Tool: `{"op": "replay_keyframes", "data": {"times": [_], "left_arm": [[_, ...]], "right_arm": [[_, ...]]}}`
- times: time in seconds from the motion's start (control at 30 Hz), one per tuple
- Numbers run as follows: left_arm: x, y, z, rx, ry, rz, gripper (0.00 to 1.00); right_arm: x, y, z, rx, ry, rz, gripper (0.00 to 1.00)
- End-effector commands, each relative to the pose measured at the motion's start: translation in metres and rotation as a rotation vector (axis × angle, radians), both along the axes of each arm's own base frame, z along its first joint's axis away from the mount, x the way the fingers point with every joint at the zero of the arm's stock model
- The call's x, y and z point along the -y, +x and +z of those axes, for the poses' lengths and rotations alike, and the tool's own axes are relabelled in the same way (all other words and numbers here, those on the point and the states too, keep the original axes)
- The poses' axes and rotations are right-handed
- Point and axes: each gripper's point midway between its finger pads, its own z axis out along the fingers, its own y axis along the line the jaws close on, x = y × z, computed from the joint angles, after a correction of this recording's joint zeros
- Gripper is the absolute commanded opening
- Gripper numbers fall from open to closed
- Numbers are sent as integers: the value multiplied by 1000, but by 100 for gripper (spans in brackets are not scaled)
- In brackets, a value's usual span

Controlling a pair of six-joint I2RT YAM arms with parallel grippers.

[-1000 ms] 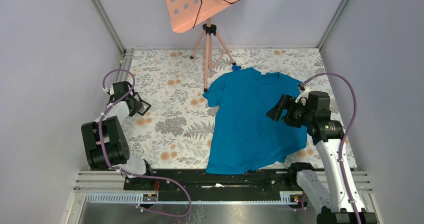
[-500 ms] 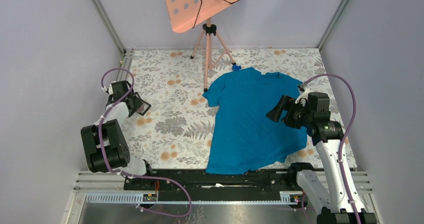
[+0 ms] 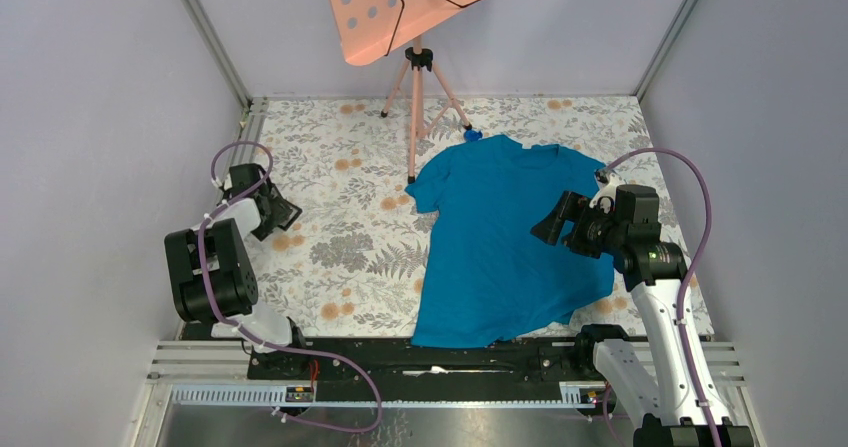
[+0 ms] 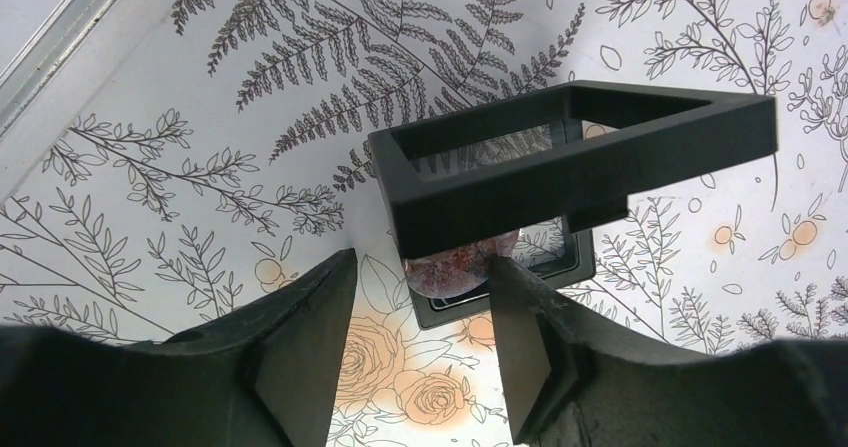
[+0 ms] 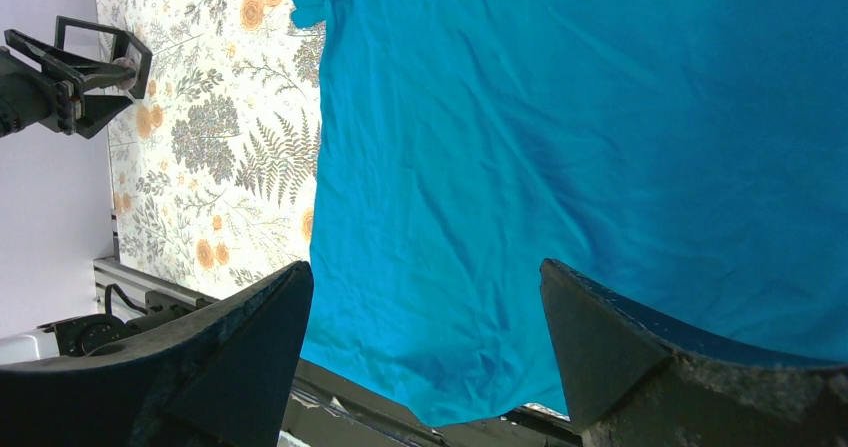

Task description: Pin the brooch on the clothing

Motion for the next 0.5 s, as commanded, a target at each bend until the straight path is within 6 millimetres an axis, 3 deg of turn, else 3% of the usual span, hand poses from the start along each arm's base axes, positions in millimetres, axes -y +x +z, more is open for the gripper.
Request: {"op": "replay_keyframes", "data": {"times": [0.0,0.2,0.47], "left_arm": [[-9,19,15,61,27,-5,56],[-9,20,16,64,29,-5,33],[-7,16,24,97,31,-1,22]], "right_arm": [[-3,-4,1,-3,21,11,91],[-3,-4,0,-6,21,12,91],[-5,-4,-1,-10,31,15,91]]}}
